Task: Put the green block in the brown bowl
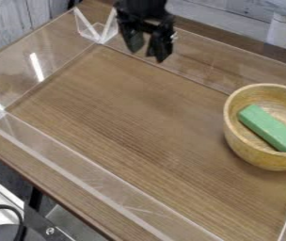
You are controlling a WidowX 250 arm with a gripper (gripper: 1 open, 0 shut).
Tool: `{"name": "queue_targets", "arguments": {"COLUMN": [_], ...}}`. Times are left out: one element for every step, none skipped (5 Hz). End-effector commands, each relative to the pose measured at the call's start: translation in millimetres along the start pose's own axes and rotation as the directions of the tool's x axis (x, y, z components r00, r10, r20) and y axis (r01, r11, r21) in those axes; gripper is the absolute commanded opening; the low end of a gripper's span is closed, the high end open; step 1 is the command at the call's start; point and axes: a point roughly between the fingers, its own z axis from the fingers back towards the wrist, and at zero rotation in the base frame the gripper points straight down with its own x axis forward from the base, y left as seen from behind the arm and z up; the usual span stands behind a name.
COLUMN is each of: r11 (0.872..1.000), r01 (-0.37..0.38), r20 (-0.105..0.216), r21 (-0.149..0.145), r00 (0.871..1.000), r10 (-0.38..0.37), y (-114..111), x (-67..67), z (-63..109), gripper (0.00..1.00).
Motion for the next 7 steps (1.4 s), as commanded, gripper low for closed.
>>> {"name": "queue_targets", "arguments": {"r11": [1.0,0.997,0.998,0.996,0.987,0.949,0.93], "r01": [0.018,0.072,0.041,-0.012,-0.141,-0.313,-0.367], "r20": [0.032,-0.027,-0.038,-0.025,-0.015,0.013,0.029], "r21": [0.012,-0.018,-0.047,-0.093,-0.073,-0.044,-0.024], "r00": [0.999,0.997,0.998,1.0,0.99,0.949,0.929], "r10": [-0.018,-0.072,-0.043,0.01,0.14,0.314,0.368], "y": [7.4,-0.1,-2.4,-26.0,-41.6,-67.3,-101.0], "x": [18.6,20.9,18.8,20.4,24.4,29.9,41.6], "z": [29.8,33.0,22.6,15.0,9.9,4.5,6.1], "gripper": [1.0,1.0,1.0,1.0,1.0,1.0,1.0]}}
